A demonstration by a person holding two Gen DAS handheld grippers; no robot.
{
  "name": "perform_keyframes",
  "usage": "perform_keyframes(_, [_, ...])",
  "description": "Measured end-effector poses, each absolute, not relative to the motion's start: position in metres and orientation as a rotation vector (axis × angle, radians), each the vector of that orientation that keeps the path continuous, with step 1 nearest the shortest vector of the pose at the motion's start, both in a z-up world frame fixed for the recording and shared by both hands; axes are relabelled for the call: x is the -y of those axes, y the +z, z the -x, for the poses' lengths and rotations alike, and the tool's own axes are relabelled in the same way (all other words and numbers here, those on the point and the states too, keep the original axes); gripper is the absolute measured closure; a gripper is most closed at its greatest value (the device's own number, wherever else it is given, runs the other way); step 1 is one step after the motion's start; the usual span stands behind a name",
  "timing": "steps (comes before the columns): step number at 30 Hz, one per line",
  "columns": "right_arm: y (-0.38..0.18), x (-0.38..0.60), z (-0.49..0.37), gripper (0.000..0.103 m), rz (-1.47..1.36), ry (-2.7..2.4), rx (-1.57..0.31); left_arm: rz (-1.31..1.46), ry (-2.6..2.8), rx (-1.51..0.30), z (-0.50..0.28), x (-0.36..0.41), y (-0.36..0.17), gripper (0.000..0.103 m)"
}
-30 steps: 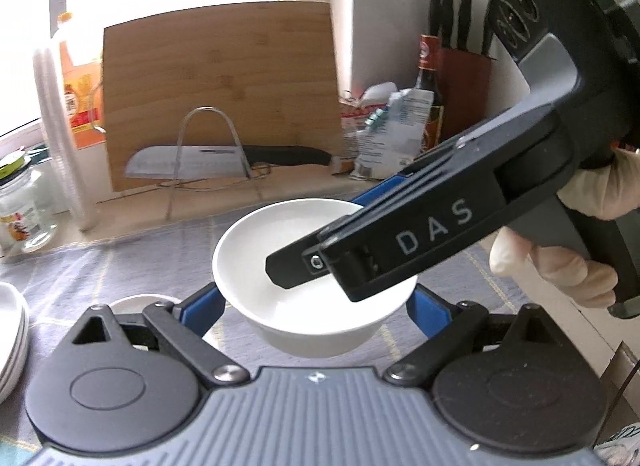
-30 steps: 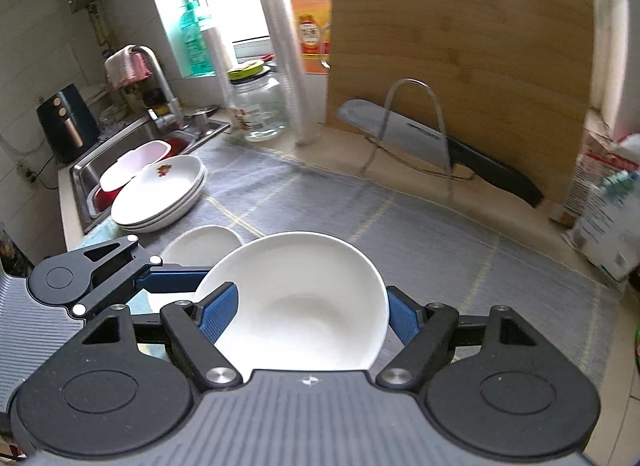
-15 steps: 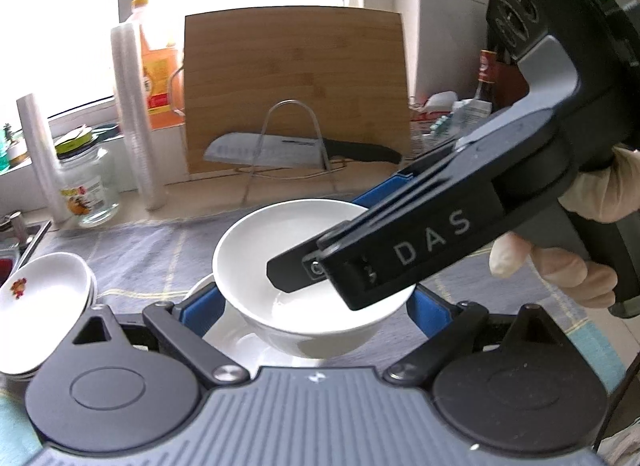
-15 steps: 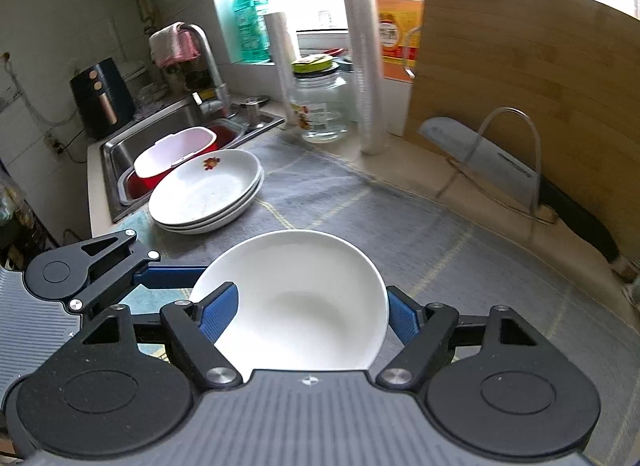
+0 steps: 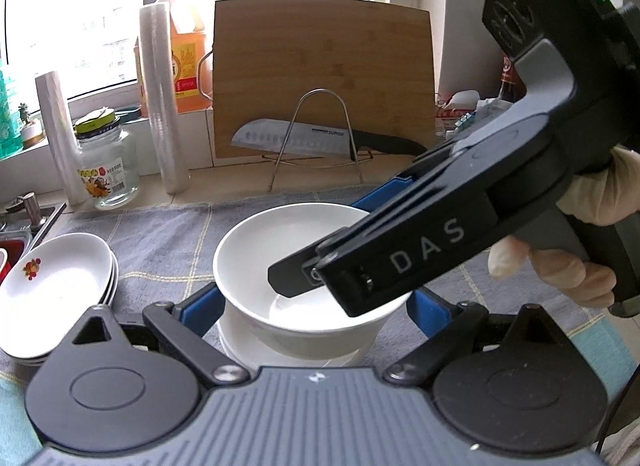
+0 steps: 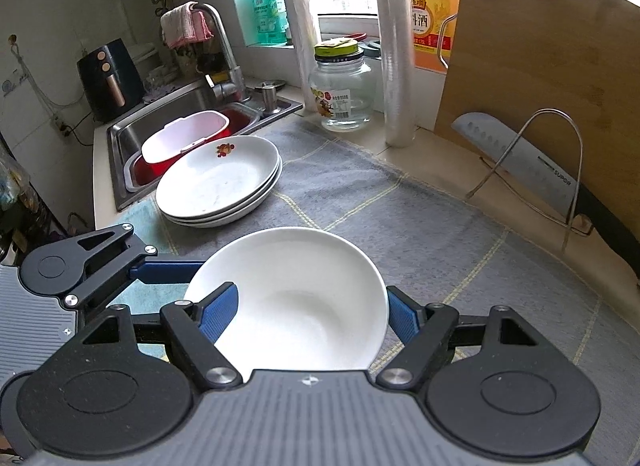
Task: Organize plates and bowls
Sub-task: 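Lower the pink-decal bowl into the nested bowls and open the right tool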
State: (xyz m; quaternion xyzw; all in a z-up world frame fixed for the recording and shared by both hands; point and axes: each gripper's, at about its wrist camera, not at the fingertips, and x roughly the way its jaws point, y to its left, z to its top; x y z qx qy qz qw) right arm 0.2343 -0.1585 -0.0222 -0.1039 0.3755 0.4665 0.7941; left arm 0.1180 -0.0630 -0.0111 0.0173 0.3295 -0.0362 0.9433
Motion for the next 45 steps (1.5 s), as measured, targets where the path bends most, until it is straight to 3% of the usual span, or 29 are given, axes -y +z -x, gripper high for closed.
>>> perform_keyframes(36, [-0.035, 0.146, -0.232, 0.019, 0.261, 0.987, -0.817, -0.031, -0.071, -0.705, -0.124, 0.056, -0.027, 0.006])
perform_keyframes(42, [-0.037, 0.144, -0.232, 0.004, 0.233, 1.011, -0.842, -0.02, -0.063, -0.711, -0.125, 0.055, -0.029, 0.006])
perform_keyframes(45, [-0.039, 0.143, -0.229, 0.003, 0.244, 1.014, -0.837, -0.016, -0.069, -0.703, -0.124, 0.055, -0.028, 0.006])
